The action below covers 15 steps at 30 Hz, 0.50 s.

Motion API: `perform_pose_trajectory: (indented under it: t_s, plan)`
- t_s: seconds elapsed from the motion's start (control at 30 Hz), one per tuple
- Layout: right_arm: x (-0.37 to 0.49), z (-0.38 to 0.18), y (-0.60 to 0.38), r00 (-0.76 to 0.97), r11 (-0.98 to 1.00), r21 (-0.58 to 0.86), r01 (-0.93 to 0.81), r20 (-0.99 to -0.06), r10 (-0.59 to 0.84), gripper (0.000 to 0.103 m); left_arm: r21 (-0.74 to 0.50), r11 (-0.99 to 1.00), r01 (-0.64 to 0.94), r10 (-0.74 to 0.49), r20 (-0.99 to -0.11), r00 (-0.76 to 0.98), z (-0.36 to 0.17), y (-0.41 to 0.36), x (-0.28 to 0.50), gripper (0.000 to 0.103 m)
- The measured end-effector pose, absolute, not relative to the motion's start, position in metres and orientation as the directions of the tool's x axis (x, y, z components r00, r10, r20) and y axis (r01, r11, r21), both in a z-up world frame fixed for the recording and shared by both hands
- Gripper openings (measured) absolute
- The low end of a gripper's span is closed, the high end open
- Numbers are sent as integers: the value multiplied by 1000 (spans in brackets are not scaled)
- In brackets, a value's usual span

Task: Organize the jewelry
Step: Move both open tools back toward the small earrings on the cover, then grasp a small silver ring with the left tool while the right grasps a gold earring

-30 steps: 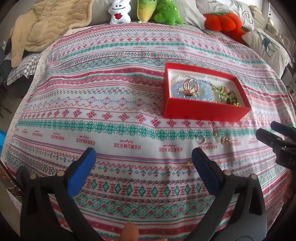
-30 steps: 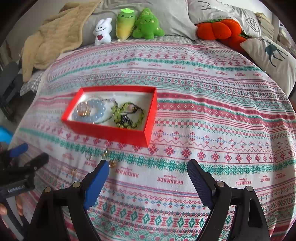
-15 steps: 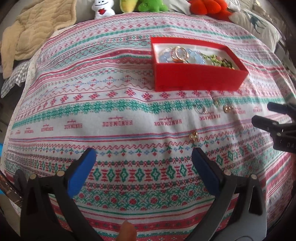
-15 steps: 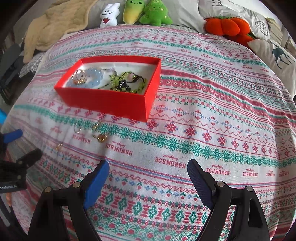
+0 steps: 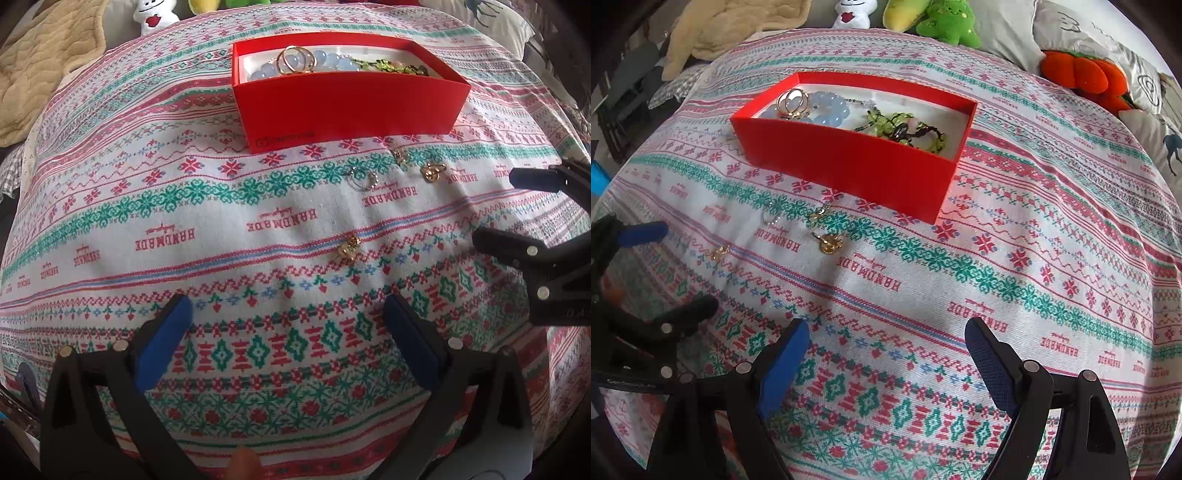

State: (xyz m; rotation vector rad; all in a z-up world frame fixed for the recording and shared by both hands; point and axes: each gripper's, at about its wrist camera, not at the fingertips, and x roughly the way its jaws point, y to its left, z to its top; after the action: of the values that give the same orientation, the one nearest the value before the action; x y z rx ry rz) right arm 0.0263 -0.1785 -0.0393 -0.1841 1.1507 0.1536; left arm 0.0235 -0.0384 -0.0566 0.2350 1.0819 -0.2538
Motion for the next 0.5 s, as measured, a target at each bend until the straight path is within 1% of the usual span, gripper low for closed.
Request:
perform_pose_trajectory:
  t_s: [0.23,0.3,0.37,0.4,0.47,0.5]
  plan:
    - [38,-48,-172,417,967,-11,-253,-903,99,88,67,941,331,-84,-904,420,-55,-43,30,103]
    - [41,-47,-170,425,967,7,-254,-897,119,86,70,936,344,-88,-902,422,-54,-44,29,103]
    - [44,-46,-169,438,966,16,-258,-889,131,75,66,933,354,-96,-903,420,-54,-43,30,103]
    - [46,-46,-168,443,966,10,-260,-887,128,73,62,933,355,-100,-902,421,-54,-43,29,103]
    - [49,-45,-165,450,963,5,-269,-883,131,64,60,933,355,-104,-899,425,-54,-42,27,103]
    - [51,-45,-163,454,962,3,-274,-881,132,62,61,933,356,-104,-898,428,-54,-42,27,103]
